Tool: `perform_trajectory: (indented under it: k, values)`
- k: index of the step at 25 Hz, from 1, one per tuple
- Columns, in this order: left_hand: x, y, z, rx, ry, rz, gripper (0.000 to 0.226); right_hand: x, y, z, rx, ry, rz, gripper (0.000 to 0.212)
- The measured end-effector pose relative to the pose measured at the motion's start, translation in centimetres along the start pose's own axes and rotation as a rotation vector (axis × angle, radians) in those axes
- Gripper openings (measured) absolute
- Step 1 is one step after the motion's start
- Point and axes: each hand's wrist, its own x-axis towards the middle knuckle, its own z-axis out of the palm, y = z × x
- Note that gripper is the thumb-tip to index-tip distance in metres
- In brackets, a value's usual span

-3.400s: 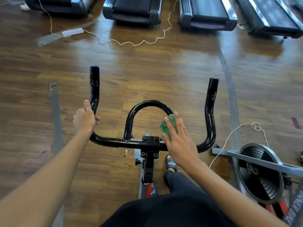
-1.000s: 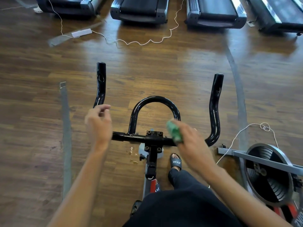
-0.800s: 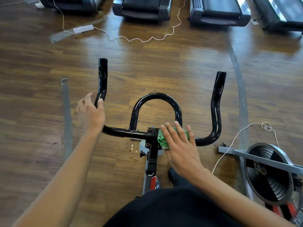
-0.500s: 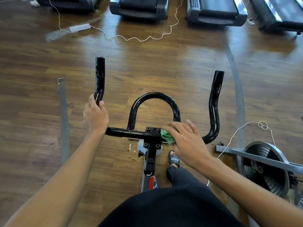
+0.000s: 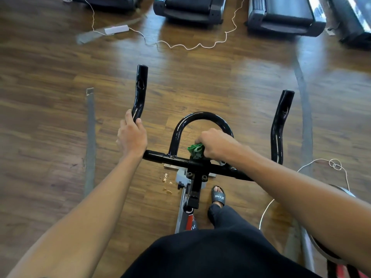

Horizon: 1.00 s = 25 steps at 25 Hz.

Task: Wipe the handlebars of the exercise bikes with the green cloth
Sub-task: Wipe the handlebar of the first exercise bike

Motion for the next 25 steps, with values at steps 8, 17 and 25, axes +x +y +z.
perform_trajectory:
  k: [8,17,25]
  values:
    - [0.0,0.1,0.1,0.032,0.012,0.011,0.047,0.1,0.8,1.3,0.040,0.084,0.003,0.023]
    - [-0.2,0.1,-0.1,0.006,0.009,-0.006,0.047,-0.7,-3.6,1.0,0.449,0.332,-0.192,0.033]
    - [-0.1,-0.2,0.0,-0.016,0.006,-0.001,0.047,-1.2,-4.3,4.9,0.135,0.308,-0.377,0.038]
